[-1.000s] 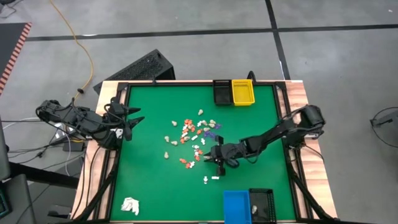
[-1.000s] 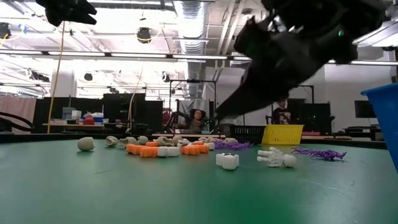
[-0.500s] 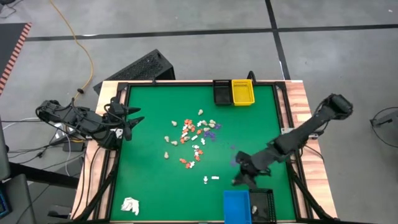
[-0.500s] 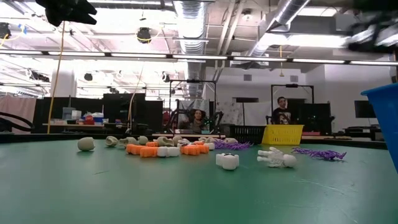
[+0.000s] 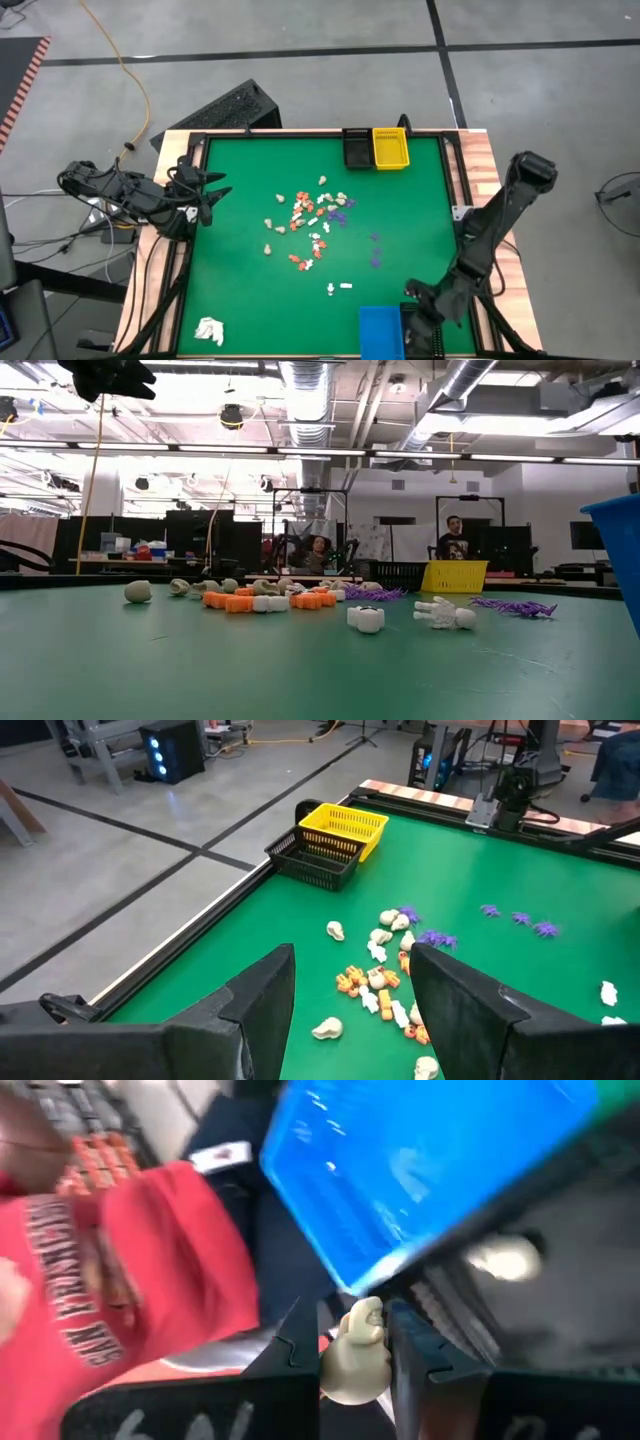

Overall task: Sort Halloween decoration
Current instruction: Put the white skull toy into the bottom black basket

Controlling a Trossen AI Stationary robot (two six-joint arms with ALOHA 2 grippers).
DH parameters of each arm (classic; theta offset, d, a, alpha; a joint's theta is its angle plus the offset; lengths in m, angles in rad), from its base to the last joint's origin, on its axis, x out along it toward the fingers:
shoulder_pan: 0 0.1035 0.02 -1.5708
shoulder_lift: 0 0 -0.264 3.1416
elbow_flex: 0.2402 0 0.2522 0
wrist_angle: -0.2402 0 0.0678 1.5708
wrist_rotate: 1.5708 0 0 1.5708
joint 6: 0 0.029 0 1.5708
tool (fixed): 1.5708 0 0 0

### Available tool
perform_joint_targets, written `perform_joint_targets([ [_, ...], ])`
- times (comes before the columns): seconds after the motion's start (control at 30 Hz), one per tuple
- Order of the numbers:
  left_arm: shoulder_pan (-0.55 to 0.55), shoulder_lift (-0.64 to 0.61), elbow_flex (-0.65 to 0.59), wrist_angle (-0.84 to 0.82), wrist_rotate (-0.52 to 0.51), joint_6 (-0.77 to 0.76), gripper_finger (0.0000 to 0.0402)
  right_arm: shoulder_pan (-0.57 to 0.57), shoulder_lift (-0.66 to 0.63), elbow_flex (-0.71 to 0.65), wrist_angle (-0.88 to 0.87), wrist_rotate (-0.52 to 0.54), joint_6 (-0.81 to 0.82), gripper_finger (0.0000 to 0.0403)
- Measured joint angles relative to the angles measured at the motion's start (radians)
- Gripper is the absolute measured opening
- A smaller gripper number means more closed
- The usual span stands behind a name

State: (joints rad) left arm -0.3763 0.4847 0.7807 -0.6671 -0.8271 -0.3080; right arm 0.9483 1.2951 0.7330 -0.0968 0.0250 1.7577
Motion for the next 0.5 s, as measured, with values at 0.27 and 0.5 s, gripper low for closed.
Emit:
perform_joint_targets([
  [0.27,0.0,0.0,0.0,0.0,-0.003,0.0,0.0189,0.01,0.0,0.0,-0.124,-0.061,0.0,0.0068],
  [0.5,0.0,0.0,0.0,0.004,-0.029,0.0,0.0189,-0.034,-0.001,0.0,-0.209,-0.186,0.021,0.0148],
])
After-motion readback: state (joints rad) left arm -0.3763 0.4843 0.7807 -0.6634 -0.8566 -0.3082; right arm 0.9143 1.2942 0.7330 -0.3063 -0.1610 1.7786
